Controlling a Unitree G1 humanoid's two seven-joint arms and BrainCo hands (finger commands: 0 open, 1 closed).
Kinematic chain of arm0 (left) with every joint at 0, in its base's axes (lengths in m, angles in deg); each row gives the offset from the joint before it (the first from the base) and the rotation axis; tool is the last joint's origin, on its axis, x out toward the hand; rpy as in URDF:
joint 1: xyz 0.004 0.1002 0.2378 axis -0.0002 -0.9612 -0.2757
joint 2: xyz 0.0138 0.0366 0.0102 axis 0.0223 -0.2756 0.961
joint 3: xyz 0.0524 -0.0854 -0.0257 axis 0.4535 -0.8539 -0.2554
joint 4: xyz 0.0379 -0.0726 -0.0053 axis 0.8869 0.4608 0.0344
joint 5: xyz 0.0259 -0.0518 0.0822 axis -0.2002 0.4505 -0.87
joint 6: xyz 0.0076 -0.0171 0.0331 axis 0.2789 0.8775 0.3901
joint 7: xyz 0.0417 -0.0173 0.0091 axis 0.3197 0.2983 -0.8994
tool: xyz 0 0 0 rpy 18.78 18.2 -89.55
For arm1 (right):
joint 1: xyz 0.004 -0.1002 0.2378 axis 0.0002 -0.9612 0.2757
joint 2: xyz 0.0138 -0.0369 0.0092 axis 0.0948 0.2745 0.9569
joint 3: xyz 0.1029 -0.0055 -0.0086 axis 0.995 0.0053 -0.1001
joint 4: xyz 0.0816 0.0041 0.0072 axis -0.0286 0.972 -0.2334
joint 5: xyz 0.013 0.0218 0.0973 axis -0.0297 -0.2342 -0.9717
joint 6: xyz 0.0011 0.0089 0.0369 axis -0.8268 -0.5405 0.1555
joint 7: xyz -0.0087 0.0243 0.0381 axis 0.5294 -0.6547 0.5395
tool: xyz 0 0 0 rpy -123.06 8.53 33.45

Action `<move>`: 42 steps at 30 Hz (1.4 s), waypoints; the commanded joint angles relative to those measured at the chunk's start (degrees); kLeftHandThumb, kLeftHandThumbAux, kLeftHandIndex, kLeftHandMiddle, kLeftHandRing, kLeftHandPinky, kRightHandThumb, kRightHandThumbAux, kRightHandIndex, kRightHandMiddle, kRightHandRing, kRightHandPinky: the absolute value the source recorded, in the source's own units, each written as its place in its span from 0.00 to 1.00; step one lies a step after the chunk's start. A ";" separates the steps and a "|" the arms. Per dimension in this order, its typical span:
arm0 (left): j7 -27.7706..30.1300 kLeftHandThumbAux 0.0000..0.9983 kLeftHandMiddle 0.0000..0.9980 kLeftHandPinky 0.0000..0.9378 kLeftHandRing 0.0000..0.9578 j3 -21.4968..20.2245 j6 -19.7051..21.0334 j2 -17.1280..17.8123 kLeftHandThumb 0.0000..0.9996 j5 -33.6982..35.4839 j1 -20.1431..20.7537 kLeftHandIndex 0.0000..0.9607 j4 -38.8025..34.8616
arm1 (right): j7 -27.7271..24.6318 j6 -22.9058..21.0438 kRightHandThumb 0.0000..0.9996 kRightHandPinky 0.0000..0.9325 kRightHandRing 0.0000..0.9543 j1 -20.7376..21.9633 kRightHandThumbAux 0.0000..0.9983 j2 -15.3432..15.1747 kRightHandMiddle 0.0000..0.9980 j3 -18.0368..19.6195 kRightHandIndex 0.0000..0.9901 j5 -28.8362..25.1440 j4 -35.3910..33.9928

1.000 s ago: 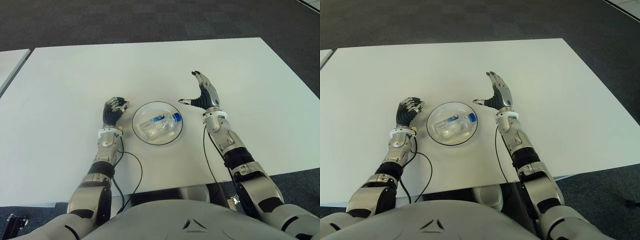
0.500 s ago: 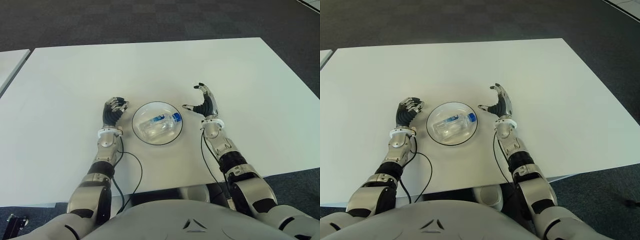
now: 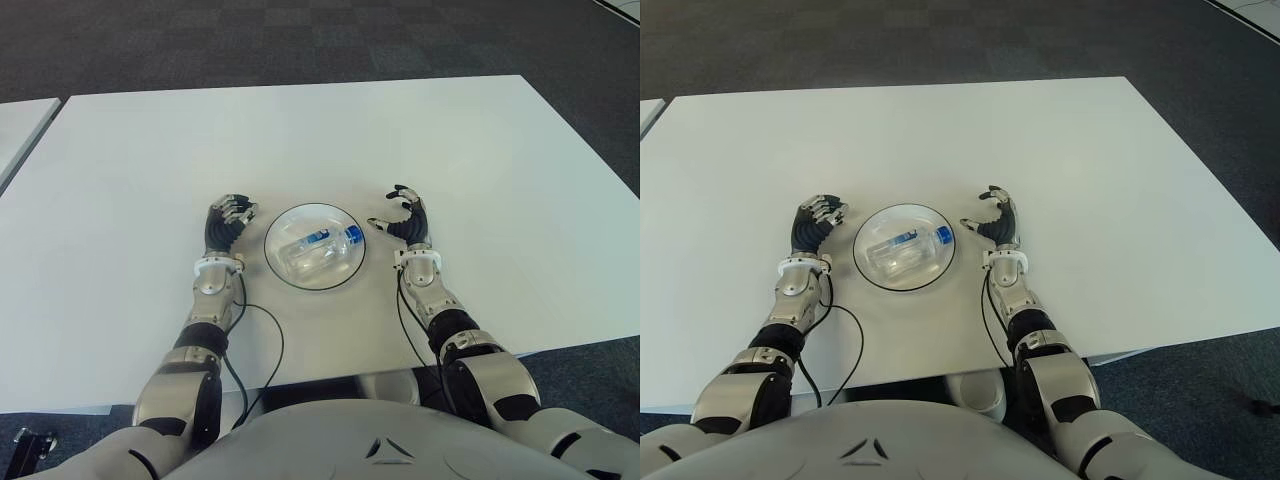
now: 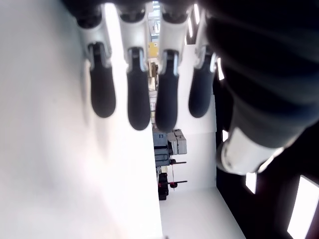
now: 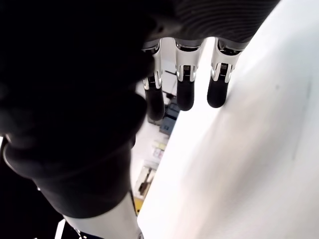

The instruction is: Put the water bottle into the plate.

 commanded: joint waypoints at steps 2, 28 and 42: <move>0.97 0.73 0.47 0.51 0.49 -0.43 3.14 -0.39 0.70 0.95 -2.94 0.44 3.48 | 0.08 1.65 0.13 0.60 0.54 1.29 1.00 1.05 0.49 1.25 0.43 -1.70 2.89; -0.02 0.73 0.46 0.51 0.49 -0.10 4.42 -0.19 0.70 0.50 -3.06 0.43 2.88 | -5.55 8.63 0.70 0.68 0.66 1.54 0.73 6.35 0.62 8.13 0.44 -10.40 6.40; 0.01 0.73 0.47 0.51 0.49 -0.07 5.32 -0.54 0.70 0.65 -2.77 0.44 3.50 | -8.01 8.53 0.71 0.65 0.66 1.76 0.73 6.49 0.63 9.18 0.44 -10.70 7.94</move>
